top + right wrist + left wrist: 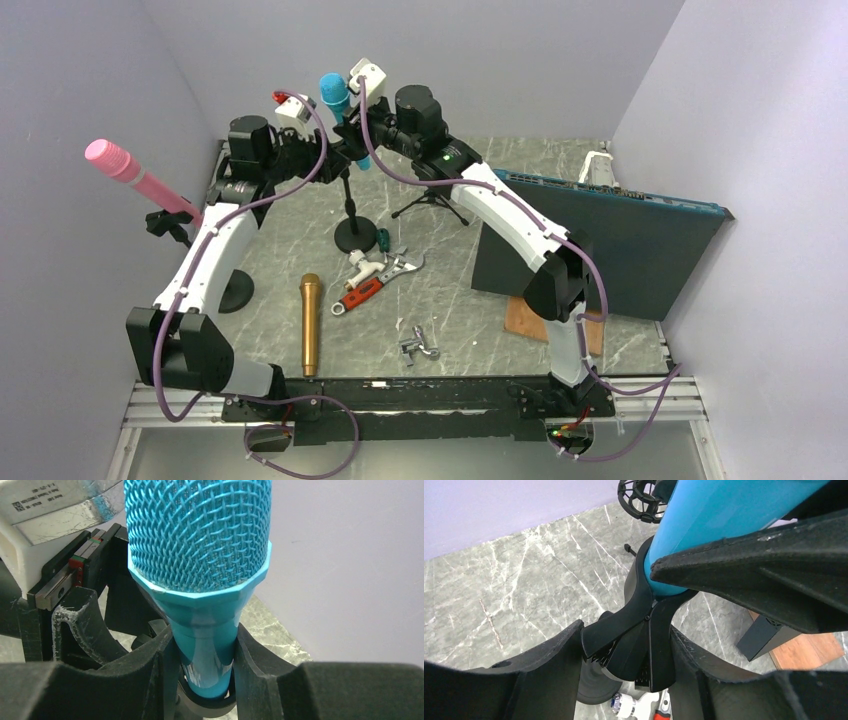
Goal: Remove the microphone from the stand
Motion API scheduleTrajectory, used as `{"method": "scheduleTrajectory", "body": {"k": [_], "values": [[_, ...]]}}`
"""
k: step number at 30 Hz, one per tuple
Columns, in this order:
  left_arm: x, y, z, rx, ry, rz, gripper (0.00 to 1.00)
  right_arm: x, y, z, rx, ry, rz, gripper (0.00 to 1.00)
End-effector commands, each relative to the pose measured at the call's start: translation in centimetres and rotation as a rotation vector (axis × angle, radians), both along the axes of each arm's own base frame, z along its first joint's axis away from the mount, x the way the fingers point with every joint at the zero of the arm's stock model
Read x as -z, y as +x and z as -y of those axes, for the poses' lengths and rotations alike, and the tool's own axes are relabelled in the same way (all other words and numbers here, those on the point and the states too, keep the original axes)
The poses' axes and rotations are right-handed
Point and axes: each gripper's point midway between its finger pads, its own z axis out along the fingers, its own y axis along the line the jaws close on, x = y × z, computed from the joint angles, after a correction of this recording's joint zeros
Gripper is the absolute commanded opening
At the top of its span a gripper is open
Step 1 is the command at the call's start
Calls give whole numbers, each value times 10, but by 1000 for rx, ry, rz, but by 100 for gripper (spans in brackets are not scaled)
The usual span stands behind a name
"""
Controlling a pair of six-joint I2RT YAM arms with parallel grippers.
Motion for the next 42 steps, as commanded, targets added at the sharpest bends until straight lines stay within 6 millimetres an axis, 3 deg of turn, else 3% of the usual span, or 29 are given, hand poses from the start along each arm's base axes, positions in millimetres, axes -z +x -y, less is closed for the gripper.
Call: {"method": "scheduleTrajectory", "body": {"k": [1, 5, 8, 14, 18, 20, 25, 28, 34, 42], "values": [[-26, -11, 1, 17, -3, 106, 0, -17, -2, 6, 25, 15, 11, 0], [-15, -15, -5, -12, 34, 90, 0, -35, 7, 13, 90, 65, 33, 0], [-5, -16, -6, -29, 54, 66, 0, -61, 11, 15, 112, 113, 70, 0], [3, -22, -6, -33, 73, 61, 0, -155, -2, 28, 118, 335, 167, 0], [1, -23, -4, -23, 79, 69, 0, -192, -17, 42, 112, 456, 191, 0], [0, -23, -3, -19, 77, 71, 0, -186, -19, 40, 98, 434, 200, 0], [-17, -20, -4, -39, 56, 92, 2, -137, -13, 32, 88, 342, 173, 0], [-19, -13, -3, -55, 26, 78, 45, -109, -11, 29, 62, 317, 158, 0], [-22, -14, -5, -72, 28, 78, 67, -75, -8, 30, 38, 287, 141, 0], [-34, -28, 2, 72, -16, 146, 77, -68, -7, 44, 46, 295, 128, 0]]}}
